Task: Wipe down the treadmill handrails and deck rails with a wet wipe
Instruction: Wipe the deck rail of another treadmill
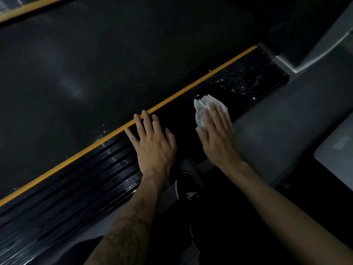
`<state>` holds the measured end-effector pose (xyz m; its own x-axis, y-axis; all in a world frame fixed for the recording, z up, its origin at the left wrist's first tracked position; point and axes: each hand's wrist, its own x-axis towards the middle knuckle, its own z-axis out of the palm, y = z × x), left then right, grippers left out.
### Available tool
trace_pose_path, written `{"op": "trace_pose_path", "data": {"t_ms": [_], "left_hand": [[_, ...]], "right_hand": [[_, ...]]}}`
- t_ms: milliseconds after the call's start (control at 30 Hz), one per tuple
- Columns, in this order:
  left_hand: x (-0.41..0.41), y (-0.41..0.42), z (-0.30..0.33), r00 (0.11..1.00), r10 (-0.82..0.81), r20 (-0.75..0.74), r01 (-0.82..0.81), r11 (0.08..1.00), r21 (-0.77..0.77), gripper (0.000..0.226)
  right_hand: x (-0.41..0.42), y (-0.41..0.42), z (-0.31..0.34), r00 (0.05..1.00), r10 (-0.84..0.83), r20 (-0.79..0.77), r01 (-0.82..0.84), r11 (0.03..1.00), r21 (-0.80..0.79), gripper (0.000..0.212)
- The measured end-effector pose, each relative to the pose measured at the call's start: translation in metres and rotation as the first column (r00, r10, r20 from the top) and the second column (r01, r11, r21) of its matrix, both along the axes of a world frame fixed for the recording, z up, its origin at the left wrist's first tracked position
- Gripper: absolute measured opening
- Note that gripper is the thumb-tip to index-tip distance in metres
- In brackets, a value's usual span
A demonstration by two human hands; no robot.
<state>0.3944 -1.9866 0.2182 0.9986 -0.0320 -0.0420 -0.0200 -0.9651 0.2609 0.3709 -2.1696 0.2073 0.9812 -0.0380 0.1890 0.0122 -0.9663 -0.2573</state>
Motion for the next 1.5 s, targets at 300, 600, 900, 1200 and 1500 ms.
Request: {"op": "trace_pose_path", "data": {"t_ms": [300, 600, 900, 1200, 1500], "left_hand": [[0.0, 0.0, -0.004, 0.999, 0.006, 0.034, -0.006, 1.0, -0.014, 0.056], [0.001, 0.0, -0.008, 0.999, 0.003, 0.048, -0.002, 1.0, -0.021, 0.057], [0.002, 0.0, -0.008, 0.999, 0.005, 0.039, -0.005, 1.0, -0.008, 0.057], [0.002, -0.001, -0.007, 0.999, 0.006, 0.04, -0.006, 1.0, 0.003, 0.058], [0.002, -0.001, -0.007, 0.999, 0.004, 0.053, -0.004, 1.0, -0.003, 0.057]], "right_hand": [[0.023, 0.007, 0.02, 0.999, 0.036, -0.016, -0.035, 0.997, 0.075, 0.035], [0.009, 0.002, -0.009, 0.943, 0.334, -0.005, -0.334, 0.942, -0.025, 0.054], [0.01, 0.017, -0.002, 0.968, 0.247, -0.049, -0.248, 0.969, -0.001, 0.06], [0.026, 0.022, 0.007, 0.992, 0.09, -0.093, -0.087, 0.996, 0.036, 0.064], [0.049, -0.01, 0.018, 0.989, 0.013, -0.149, -0.02, 0.999, -0.04, 0.059]]}}
